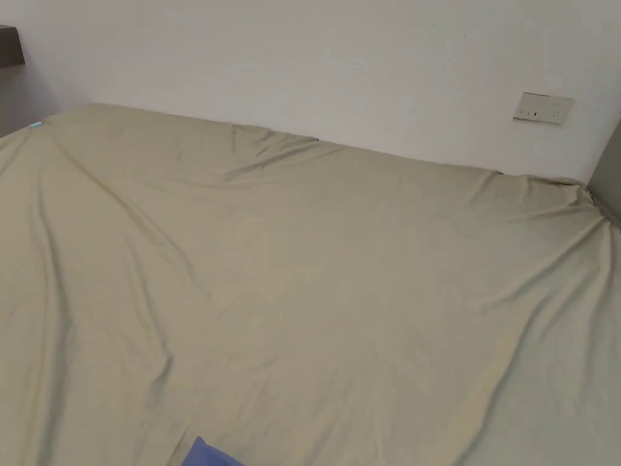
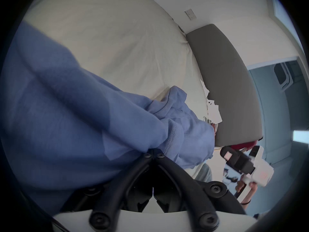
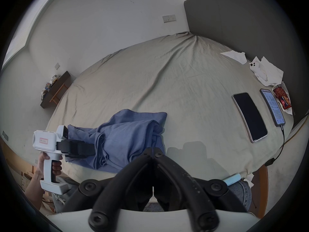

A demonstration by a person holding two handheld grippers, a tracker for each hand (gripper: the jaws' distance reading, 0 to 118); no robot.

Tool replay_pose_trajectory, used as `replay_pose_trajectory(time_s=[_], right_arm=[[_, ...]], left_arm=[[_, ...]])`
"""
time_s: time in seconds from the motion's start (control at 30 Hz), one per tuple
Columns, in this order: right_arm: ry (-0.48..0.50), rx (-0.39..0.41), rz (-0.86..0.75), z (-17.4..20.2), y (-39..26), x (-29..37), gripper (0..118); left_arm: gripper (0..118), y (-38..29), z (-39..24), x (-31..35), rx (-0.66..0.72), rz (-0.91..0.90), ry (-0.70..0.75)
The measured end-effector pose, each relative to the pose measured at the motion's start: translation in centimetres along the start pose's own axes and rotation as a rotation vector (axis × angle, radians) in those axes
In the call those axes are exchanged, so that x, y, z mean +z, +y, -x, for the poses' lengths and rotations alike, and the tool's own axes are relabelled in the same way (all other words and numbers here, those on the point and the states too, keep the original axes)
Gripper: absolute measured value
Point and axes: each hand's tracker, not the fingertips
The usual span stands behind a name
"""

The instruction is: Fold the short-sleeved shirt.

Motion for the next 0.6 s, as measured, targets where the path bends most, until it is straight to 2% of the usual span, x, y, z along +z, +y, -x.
replay_pose_trajectory(time_s=[0.07, 0.17, 0.33, 0.37, 0.43, 0.47, 0.5, 0.53, 0.57, 0.6], right_arm=[[-0.003, 0.004, 0.003, 0.1, 0.0, 0.0, 1], [0.001, 0.007, 0.008, 0.3, 0.2, -0.1, 1], [0.010, 0.022, -0.002, 0.9, 0.5, 0.0, 1], [0.013, 0.022, -0.002, 0.9, 0.5, 0.0, 1], [0.019, 0.026, 0.003, 1.2, 0.5, -0.2, 1], [0.020, 0.030, 0.007, 1.3, 0.5, -0.3, 1], [0.021, 0.037, 0.013, 1.5, 0.5, -0.5, 1], [0.020, 0.046, 0.019, 1.7, 0.5, -0.6, 1], [0.015, 0.059, 0.027, 1.9, 0.6, -0.7, 1], [0.009, 0.071, 0.030, 2.2, 0.6, -0.8, 1]], left_arm=[[0, 0.2, 0.1, 0.6, 0.074, -0.023, -0.060], [0, -0.2, -0.9, 3.3, -0.006, -0.042, -0.042], [0, -0.3, -0.6, 13.2, -0.067, -0.272, -0.147], [0, -0.1, 0.0, 14.8, -0.074, -0.319, -0.140], [0, 0.5, 1.8, 17.7, -0.084, -0.406, -0.037], [5, 0.8, 2.7, 18.5, -0.078, -0.437, 0.008], [17, 1.1, 3.6, 19.2, -0.055, -0.451, 0.052], [40, 1.4, 4.4, 19.5, -0.050, -0.460, 0.083], [77, 1.7, 4.8, 19.7, -0.035, -0.461, 0.108], [96, 2.0, 5.1, 19.5, -0.027, -0.445, 0.139]])
